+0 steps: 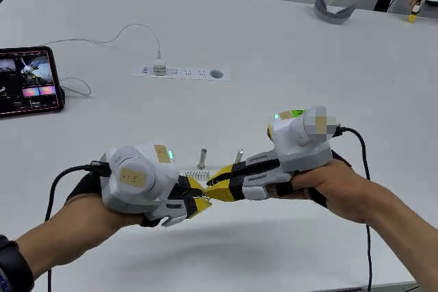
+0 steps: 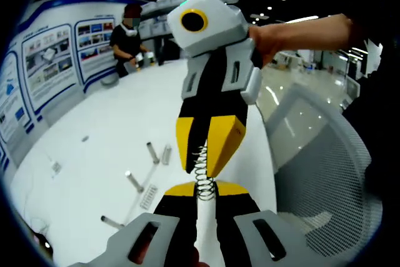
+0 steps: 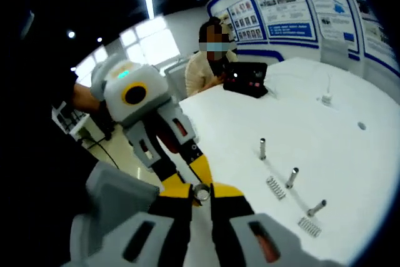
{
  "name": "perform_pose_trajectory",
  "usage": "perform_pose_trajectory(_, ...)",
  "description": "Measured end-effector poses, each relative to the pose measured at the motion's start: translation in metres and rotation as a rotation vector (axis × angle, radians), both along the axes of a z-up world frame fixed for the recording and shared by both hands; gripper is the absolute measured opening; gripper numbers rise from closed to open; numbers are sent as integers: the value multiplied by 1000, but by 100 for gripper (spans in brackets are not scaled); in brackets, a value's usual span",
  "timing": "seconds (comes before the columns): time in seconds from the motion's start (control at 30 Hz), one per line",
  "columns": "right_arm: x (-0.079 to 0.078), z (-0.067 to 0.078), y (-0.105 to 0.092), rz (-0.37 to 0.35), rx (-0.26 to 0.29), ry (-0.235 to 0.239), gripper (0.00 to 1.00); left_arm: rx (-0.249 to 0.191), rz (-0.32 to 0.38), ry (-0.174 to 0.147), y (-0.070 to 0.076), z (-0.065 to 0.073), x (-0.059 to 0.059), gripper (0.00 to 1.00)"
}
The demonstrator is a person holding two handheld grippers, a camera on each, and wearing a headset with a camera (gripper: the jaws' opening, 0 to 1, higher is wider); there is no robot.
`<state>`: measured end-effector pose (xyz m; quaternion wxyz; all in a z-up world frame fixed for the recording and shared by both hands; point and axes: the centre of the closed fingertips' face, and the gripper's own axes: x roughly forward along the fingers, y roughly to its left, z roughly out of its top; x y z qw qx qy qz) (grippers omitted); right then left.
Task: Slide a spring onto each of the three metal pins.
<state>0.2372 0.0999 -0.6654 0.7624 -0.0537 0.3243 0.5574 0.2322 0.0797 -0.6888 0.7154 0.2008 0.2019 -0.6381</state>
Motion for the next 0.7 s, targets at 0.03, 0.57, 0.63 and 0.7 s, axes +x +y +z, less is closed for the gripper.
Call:
perform_pose_trajectory(0.03,0,0,1,16,-9,-5,12,-3,1,0,0,1,0,9)
perform_pose_trajectory(0.57,-14,-10,17,273,-155,-40,13,-19,12,3,13,2,-9,9)
perform_pose_trajectory(0.63,-15,-10,19,286,-158,-44,12,-22,17,4,16,2,-9,9)
perform_pose_trajectory(0.7,-16,-10,21,299,-162,-47,12,-32,25,14,18,2,-10,9)
